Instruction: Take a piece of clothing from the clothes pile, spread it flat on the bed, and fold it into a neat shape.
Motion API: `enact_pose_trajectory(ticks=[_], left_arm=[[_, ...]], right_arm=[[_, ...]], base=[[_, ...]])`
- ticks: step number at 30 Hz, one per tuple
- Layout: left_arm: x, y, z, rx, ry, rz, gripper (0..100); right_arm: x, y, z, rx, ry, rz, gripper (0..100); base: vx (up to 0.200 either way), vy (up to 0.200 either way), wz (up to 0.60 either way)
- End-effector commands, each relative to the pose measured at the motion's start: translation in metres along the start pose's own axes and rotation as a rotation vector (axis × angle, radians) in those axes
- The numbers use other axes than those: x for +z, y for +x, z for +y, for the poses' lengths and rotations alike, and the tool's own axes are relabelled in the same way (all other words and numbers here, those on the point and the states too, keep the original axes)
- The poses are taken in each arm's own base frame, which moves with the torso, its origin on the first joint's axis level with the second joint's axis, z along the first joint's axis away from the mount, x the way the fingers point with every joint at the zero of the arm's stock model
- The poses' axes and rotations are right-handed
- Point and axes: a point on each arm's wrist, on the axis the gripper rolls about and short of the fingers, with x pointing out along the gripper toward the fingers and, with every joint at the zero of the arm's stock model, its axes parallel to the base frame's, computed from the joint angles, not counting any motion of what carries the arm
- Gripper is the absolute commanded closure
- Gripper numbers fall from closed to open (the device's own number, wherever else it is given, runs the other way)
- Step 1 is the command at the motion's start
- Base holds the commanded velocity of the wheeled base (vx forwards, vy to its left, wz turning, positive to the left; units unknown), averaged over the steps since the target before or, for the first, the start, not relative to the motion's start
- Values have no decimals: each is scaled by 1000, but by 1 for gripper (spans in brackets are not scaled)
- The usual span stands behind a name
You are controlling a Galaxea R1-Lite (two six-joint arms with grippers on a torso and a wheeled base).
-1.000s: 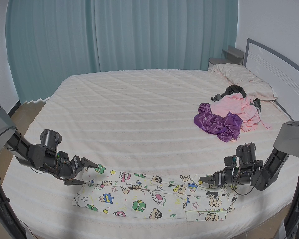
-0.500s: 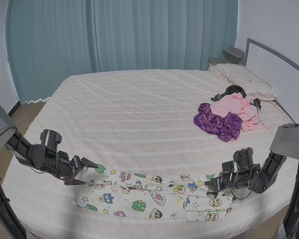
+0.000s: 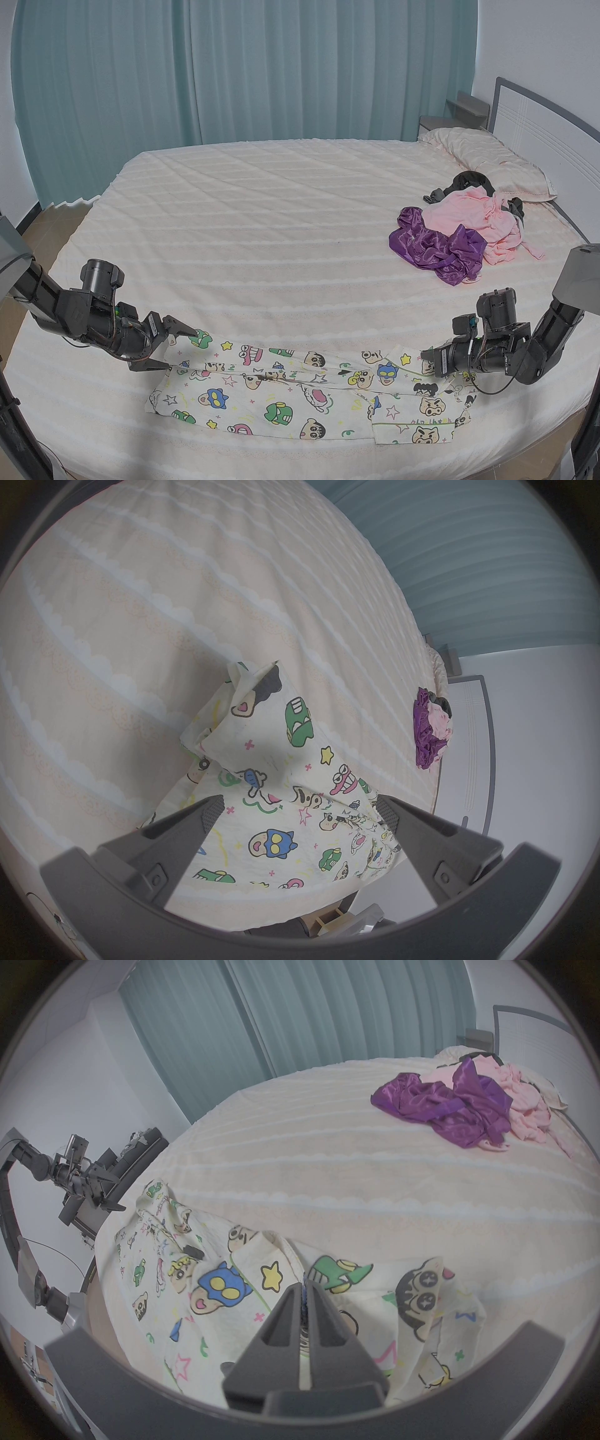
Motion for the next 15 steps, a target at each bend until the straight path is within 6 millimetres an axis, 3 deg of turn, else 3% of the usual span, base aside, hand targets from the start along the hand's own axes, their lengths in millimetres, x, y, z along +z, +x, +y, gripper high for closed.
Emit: enact_pose_trajectory(ticks=[1, 8, 15], left_arm=[[0, 0, 1, 1, -2, 1, 0], [0, 0, 0, 1, -1, 0, 0], [0, 0, 0, 1, -1, 0, 0]], right_arm=[[14, -19, 10, 15, -26, -70, 100], [26, -32, 19, 23, -52, -129, 100], [35, -13, 14, -5, -51, -142, 100]], base=[[0, 0, 0], [0, 0, 0], [0, 0, 0]])
